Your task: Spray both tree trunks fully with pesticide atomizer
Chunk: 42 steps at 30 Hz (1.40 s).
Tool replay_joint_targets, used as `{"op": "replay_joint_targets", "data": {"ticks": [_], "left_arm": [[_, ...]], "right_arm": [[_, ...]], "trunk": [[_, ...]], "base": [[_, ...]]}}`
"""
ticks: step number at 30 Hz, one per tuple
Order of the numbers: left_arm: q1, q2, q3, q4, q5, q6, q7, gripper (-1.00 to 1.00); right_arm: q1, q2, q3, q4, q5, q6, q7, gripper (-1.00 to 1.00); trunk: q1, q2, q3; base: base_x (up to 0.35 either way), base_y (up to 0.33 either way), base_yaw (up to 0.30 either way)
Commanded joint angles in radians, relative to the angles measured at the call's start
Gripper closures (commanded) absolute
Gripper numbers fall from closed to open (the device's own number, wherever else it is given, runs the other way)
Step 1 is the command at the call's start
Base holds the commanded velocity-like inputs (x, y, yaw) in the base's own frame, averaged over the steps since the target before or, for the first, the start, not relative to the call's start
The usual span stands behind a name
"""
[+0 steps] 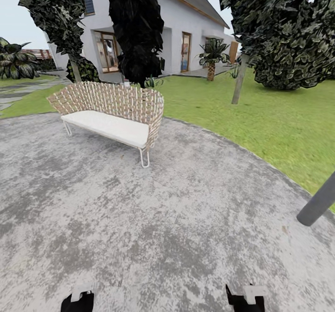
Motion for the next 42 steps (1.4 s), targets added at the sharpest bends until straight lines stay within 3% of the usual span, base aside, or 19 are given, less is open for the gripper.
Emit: {"op": "replay_joint_targets", "data": {"ticks": [1,18,42], "left_arm": [[-0.001,0.000,0.000,0.001,0.001,-0.003,0.001,1.00],[0.000,-0.002,-0.002,0.001,0.001,-0.003,0.001,1.00],[0.000,-0.003,-0.007,0.000,-0.010,-0.003,-0.003,1.00]], "right_arm": [[0.000,0.000,0.000,0.001,0.001,-0.004,0.000,-1.00],[0.000,0.002,0.000,0.001,0.000,-0.005,-0.001,-1.00],[-0.001,0.002,0.000,0.001,0.000,-0.005,-0.001,-1.00]], "trunk": [[0.000,0.000,-0.001],[0.000,0.000,-0.002],[0.000,0.000,-0.011]], "base": [[0.308,0.111,0.002],[0.293,0.091,0.058],[0.012,0.001,0.264]]}}
